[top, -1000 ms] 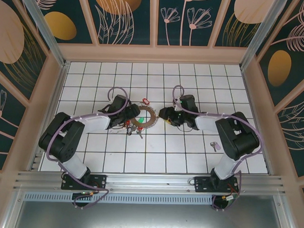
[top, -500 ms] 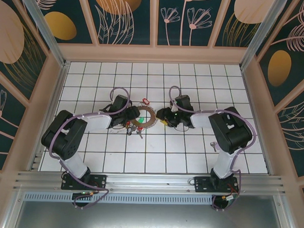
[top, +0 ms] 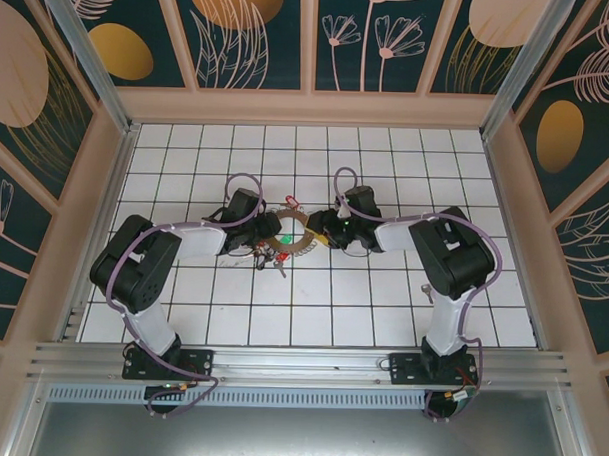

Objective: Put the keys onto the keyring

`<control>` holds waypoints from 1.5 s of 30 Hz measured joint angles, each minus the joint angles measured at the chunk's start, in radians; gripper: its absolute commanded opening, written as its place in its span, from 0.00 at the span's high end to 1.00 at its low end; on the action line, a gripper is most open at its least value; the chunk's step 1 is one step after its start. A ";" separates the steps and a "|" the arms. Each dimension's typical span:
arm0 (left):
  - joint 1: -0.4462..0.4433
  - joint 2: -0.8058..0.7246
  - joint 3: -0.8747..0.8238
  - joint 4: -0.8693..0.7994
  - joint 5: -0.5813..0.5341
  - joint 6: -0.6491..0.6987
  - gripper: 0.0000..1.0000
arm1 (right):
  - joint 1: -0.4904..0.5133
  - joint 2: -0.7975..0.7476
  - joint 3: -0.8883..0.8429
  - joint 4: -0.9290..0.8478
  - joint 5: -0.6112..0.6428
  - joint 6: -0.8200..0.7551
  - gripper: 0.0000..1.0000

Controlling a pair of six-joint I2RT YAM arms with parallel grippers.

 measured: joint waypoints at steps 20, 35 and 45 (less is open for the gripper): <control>0.001 0.010 -0.012 0.038 0.014 -0.053 0.94 | -0.003 -0.092 -0.038 -0.116 0.196 -0.020 0.47; 0.001 -0.076 -0.012 0.071 0.095 -0.130 0.99 | -0.045 -0.092 -0.095 0.012 0.107 0.039 0.43; 0.002 -0.083 -0.075 0.172 0.158 -0.241 1.00 | -0.064 -0.098 -0.130 0.077 0.069 0.085 0.40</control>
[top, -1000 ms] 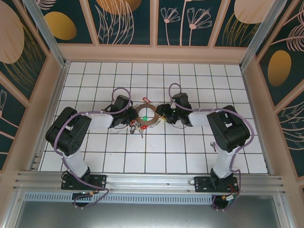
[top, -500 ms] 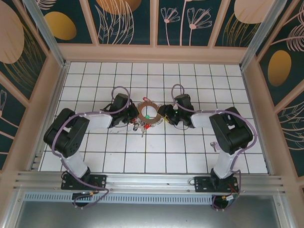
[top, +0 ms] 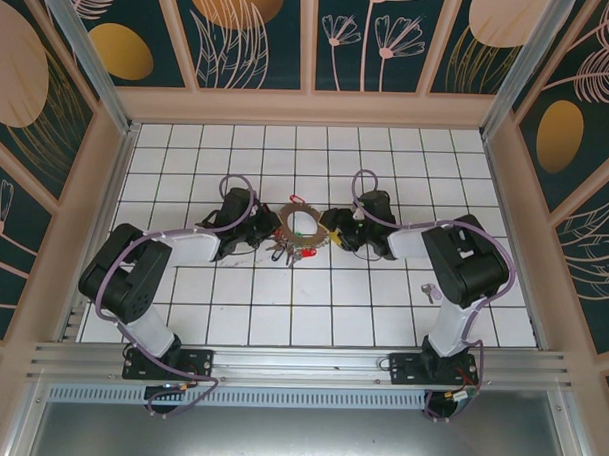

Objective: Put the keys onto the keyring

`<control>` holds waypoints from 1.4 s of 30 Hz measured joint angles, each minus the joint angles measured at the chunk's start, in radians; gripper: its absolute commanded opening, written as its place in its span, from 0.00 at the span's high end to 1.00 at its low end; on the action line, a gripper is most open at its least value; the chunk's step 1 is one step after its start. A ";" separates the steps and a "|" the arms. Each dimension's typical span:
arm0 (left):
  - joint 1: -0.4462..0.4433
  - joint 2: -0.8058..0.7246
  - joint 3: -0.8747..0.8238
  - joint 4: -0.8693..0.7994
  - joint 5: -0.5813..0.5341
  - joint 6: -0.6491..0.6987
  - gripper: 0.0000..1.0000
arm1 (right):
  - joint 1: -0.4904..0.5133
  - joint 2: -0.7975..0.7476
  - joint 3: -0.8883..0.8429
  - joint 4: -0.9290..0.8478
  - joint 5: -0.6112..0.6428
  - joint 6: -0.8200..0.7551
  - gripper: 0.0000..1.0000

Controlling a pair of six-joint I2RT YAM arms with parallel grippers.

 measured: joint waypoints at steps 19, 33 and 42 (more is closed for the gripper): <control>0.006 -0.019 -0.099 0.262 0.081 -0.183 1.00 | -0.068 -0.083 -0.115 0.110 -0.074 0.080 0.49; 0.006 -0.026 -0.099 0.318 0.135 -0.218 1.00 | -0.083 -0.071 -0.107 0.251 -0.165 0.105 0.67; 0.007 -0.033 -0.068 0.352 0.167 -0.241 0.98 | -0.106 -0.087 -0.107 0.327 -0.198 0.104 0.80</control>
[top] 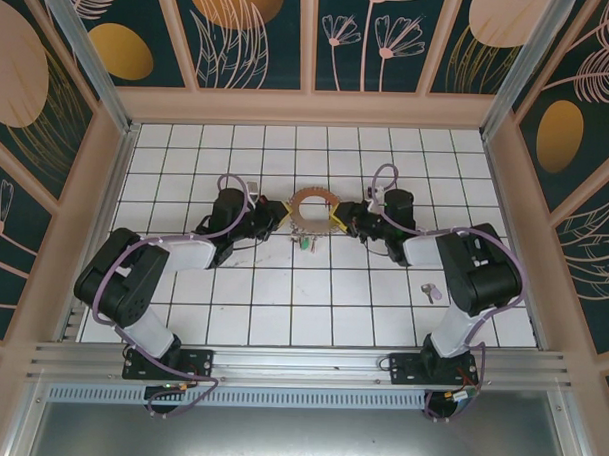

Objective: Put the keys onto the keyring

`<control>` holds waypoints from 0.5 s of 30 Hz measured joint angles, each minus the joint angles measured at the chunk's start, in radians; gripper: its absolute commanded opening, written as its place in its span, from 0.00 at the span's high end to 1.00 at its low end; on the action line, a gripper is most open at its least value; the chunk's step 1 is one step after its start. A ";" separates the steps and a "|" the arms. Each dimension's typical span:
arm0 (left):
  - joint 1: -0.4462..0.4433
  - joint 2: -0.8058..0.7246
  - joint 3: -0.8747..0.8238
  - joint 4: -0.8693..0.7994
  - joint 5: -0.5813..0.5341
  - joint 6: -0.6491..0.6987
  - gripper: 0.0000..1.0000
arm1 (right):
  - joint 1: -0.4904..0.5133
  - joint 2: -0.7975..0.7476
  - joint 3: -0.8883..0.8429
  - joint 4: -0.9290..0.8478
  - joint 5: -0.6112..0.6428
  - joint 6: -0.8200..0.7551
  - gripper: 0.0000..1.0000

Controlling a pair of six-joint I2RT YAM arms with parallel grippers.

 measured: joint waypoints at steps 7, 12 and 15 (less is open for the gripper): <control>0.004 -0.005 0.014 0.005 0.013 -0.001 0.85 | -0.016 -0.064 0.006 0.025 -0.016 0.004 0.90; 0.004 -0.039 0.025 0.014 0.016 0.006 0.52 | -0.019 -0.097 0.008 0.014 -0.018 0.003 0.97; 0.004 -0.058 0.033 0.013 0.012 0.019 0.32 | -0.029 -0.121 0.013 -0.016 -0.018 0.005 0.98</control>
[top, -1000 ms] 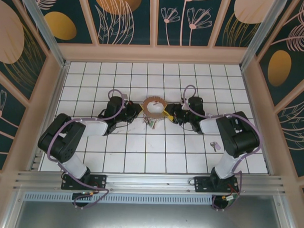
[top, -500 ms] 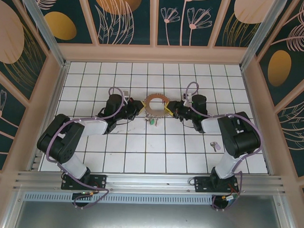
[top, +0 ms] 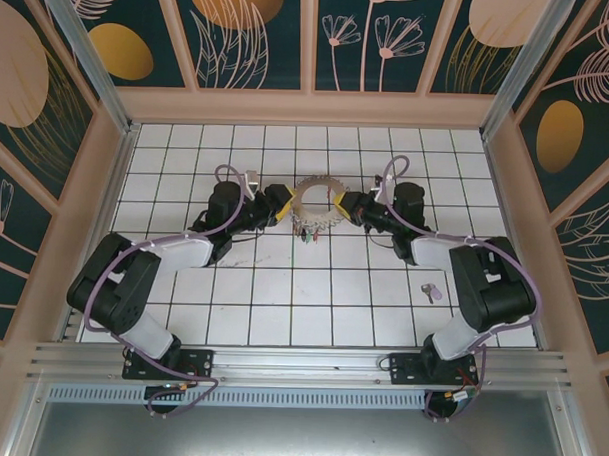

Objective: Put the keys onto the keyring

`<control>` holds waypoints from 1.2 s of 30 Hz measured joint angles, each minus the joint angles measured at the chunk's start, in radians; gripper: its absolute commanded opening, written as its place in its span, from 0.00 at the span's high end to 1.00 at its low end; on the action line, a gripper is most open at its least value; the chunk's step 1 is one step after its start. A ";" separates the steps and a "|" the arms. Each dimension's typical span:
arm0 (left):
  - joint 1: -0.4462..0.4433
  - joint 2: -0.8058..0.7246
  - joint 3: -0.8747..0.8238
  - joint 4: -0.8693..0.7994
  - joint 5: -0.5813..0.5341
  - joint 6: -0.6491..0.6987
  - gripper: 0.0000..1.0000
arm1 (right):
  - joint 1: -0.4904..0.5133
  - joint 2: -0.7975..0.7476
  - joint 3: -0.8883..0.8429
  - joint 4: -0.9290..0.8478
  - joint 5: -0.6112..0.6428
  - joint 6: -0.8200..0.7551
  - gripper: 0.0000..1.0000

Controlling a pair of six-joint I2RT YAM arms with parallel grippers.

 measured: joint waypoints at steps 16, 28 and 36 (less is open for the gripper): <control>0.000 -0.015 0.108 0.039 0.063 0.117 0.27 | -0.027 -0.126 0.098 -0.066 -0.045 -0.008 0.98; 0.000 0.016 0.146 0.157 0.135 0.105 0.57 | -0.027 -0.165 0.115 -0.085 -0.075 -0.027 0.97; 0.000 0.020 0.146 0.204 0.149 0.085 0.85 | -0.028 -0.188 0.133 -0.090 -0.083 -0.050 0.91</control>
